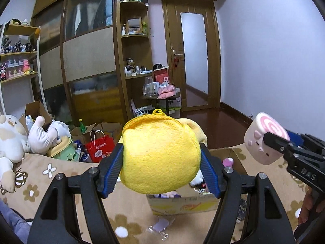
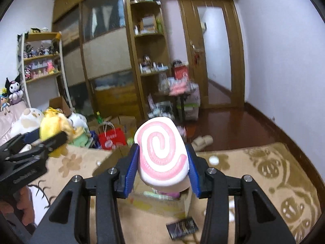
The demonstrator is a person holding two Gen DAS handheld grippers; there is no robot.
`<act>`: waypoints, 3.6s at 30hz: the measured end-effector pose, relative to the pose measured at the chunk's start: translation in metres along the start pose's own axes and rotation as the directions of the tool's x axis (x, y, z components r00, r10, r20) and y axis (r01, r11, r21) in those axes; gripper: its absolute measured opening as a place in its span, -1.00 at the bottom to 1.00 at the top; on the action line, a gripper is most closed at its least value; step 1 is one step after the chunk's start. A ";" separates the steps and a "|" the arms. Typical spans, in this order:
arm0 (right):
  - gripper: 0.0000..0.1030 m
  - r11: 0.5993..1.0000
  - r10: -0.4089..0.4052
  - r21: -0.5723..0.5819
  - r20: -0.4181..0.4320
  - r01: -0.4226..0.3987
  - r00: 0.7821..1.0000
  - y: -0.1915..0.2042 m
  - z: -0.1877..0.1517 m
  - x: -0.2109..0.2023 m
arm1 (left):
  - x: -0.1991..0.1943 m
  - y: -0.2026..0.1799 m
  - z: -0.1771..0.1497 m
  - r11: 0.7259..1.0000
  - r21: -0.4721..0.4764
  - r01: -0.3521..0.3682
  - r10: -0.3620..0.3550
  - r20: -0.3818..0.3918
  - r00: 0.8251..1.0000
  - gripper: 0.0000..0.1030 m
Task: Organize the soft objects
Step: 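Lift the yellow plush and swirl cushion over the box with both tools, then open both tools to drop the yellow plush and swirl cushion into the box, then grasp the clear purple bag with the left tool while the right tool grasps the black tissue pack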
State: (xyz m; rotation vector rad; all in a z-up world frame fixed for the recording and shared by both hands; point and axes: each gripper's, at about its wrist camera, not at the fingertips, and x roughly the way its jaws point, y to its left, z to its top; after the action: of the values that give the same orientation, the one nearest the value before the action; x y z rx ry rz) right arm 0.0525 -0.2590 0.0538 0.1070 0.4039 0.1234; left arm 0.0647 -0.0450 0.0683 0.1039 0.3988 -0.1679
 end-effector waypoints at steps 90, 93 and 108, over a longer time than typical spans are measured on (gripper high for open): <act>1.00 1.000 0.010 0.020 -0.226 -0.006 0.974 -0.025 -0.054 0.068 | 0.065 0.000 -0.060 0.998 0.036 -0.056 0.064 -0.286 0.956 0.83; 1.00 1.000 -0.006 0.022 -0.231 0.011 0.973 -0.028 -0.056 0.060 | 0.058 0.001 -0.061 0.998 0.033 -0.059 0.066 -0.287 0.956 0.83; 1.00 0.998 -0.051 0.024 -0.245 0.058 0.968 -0.034 -0.064 0.037 | 0.040 0.003 -0.065 0.996 0.046 -0.081 0.091 -0.322 0.942 0.83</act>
State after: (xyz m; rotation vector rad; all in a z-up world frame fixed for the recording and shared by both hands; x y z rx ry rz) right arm 0.0639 -0.2822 -0.0232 0.1114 0.6552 0.0761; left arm 0.0772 -0.0389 -0.0073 0.1816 0.7193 -0.0702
